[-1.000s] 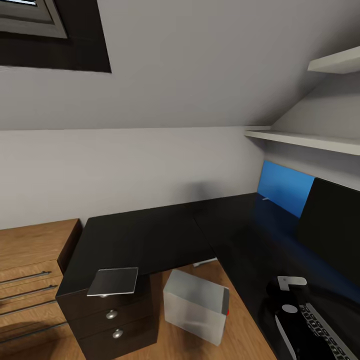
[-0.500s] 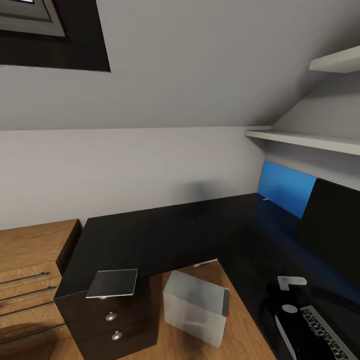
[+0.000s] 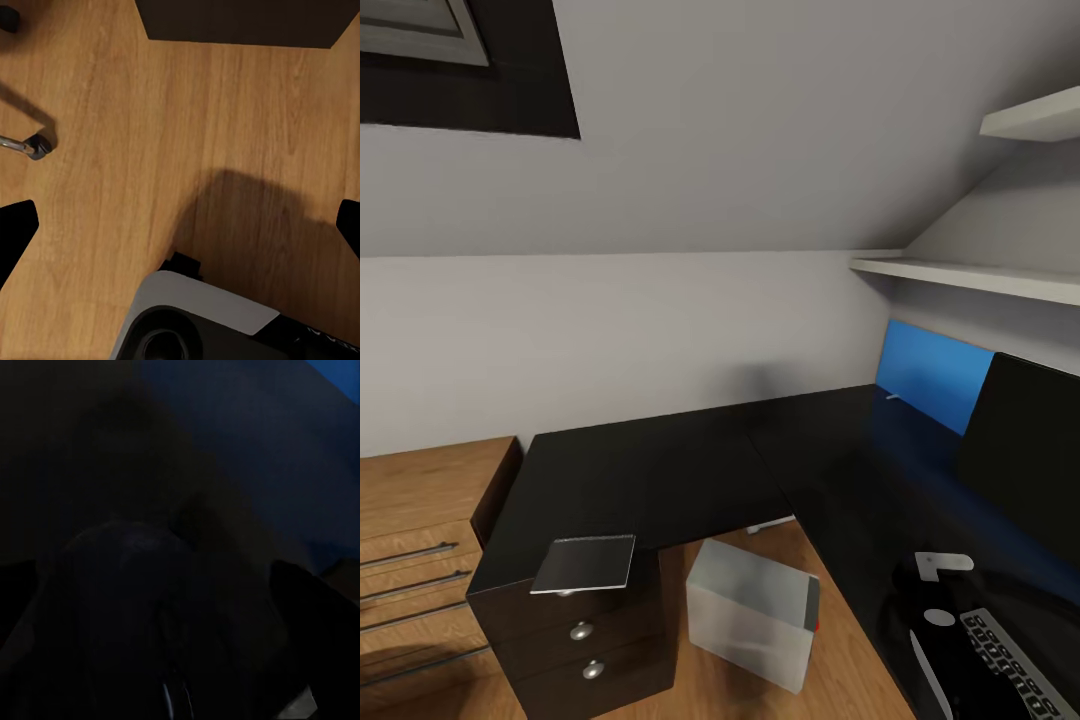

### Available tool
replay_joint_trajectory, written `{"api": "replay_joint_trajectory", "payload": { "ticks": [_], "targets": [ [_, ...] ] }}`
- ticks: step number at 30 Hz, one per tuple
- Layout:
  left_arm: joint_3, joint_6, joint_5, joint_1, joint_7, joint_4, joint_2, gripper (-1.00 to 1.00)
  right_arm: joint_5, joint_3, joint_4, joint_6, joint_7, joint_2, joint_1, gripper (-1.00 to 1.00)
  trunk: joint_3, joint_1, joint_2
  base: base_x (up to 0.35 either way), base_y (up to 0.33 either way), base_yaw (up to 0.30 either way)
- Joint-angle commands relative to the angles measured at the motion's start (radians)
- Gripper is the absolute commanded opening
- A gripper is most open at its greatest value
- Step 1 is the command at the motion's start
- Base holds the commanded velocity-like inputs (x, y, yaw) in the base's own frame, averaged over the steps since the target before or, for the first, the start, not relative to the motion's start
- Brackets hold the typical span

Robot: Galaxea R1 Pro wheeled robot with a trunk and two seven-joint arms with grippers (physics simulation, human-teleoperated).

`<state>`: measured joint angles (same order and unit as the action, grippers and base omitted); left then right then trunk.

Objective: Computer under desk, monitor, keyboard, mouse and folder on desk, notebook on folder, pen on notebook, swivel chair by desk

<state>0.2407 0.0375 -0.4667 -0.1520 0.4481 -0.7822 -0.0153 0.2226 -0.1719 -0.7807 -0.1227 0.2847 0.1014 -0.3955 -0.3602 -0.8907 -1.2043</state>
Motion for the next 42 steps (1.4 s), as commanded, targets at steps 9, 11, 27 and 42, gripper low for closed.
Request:
{"api": "replay_joint_trajectory", "payload": {
  "ticks": [9, 11, 27, 42],
  "targets": [
    [0.006, 0.004, -0.010, 0.000, 0.007, -0.002, -0.002, 1.00, 0.011, 0.000, -0.003, -0.008, 0.001, 0.000, 0.000, 1.00, -0.001, 0.000, -0.001, 0.000, 0.000, 0.000],
    [0.006, 0.004, -0.010, 0.000, 0.007, -0.002, -0.002, 1.00, 0.010, 0.000, -0.003, -0.008, 0.001, 0.000, 0.000, 1.00, -0.001, 0.000, -0.001, 0.000, 0.000, 0.000],
    [0.007, 0.004, -0.010, 0.000, 0.007, -0.002, -0.002, 1.00, -0.002, -0.003, -0.108, -0.044, -0.003, -0.017, 0.001, 1.00, -0.001, 0.000, -0.001, 0.000, 0.000, 0.000],
    [0.009, 0.005, -0.008, 0.000, 0.009, 0.013, -0.002, 1.00, 0.001, -0.004, -0.253, -0.161, -0.002, -0.192, 0.007, 1.00, -0.001, 0.000, -0.001, 0.000, 0.000, 0.048]
  ]
}}
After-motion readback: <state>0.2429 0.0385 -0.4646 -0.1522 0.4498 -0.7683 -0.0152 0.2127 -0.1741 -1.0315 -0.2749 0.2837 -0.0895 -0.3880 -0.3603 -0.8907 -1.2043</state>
